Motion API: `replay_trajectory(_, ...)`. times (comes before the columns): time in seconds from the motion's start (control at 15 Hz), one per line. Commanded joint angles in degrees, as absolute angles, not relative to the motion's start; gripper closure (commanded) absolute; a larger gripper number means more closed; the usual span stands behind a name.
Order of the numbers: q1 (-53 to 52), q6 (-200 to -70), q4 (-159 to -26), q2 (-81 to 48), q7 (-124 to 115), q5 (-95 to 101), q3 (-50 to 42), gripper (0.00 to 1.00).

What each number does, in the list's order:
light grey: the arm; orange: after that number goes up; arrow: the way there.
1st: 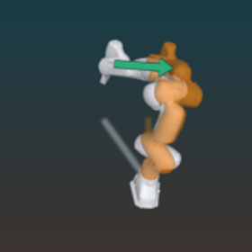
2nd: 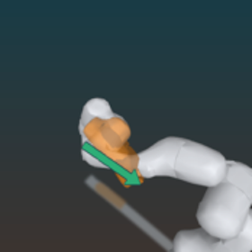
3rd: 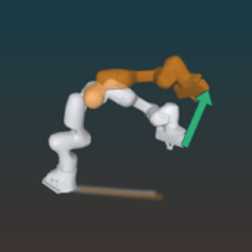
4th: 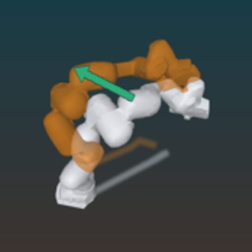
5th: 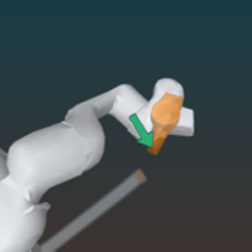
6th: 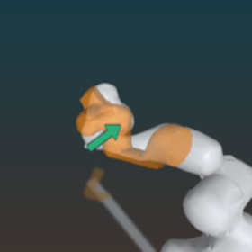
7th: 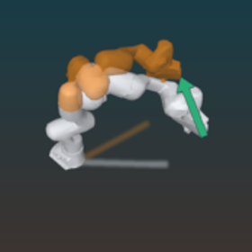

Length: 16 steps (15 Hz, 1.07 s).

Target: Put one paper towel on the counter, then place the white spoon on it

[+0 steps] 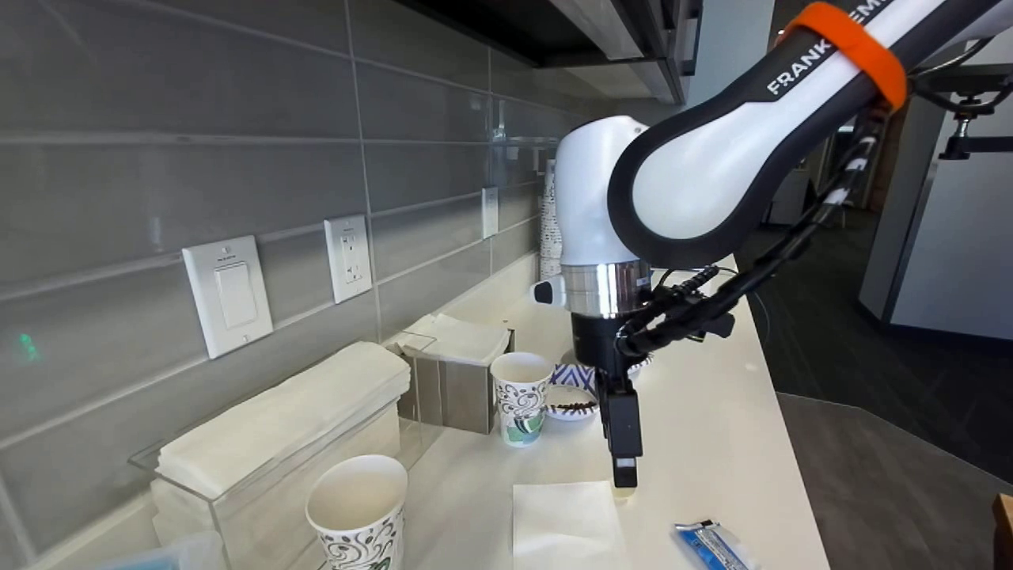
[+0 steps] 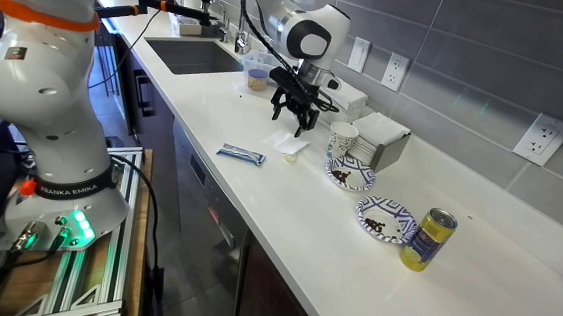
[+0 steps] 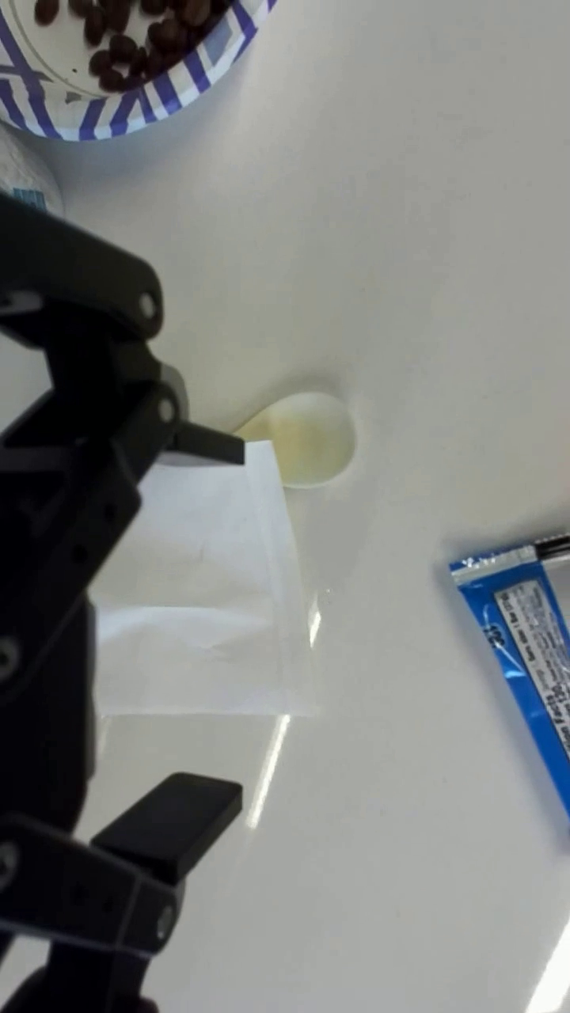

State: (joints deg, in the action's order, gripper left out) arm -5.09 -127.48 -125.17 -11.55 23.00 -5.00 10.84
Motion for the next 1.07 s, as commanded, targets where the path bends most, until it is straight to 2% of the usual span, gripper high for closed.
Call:
replay_trajectory(0.0, -5.6, -129.6, -126.2, -11.5, 23.7, -3.5, 10.6, 0.00)
replay_trajectory(0.33, -7.2, -134.1, -124.4, -15.0, 21.1, -7.2, 12.6, 0.00)
replay_trajectory(0.6, -10.2, -142.9, -125.3, -18.2, 13.6, -2.7, 12.1, 0.00)
replay_trajectory(0.67, -8.7, -139.6, -125.0, -16.3, 16.9, -4.5, 12.8, 0.00)
replay_trajectory(1.0, -9.1, -140.3, -124.6, -17.1, 17.0, -3.1, 12.8, 0.00)
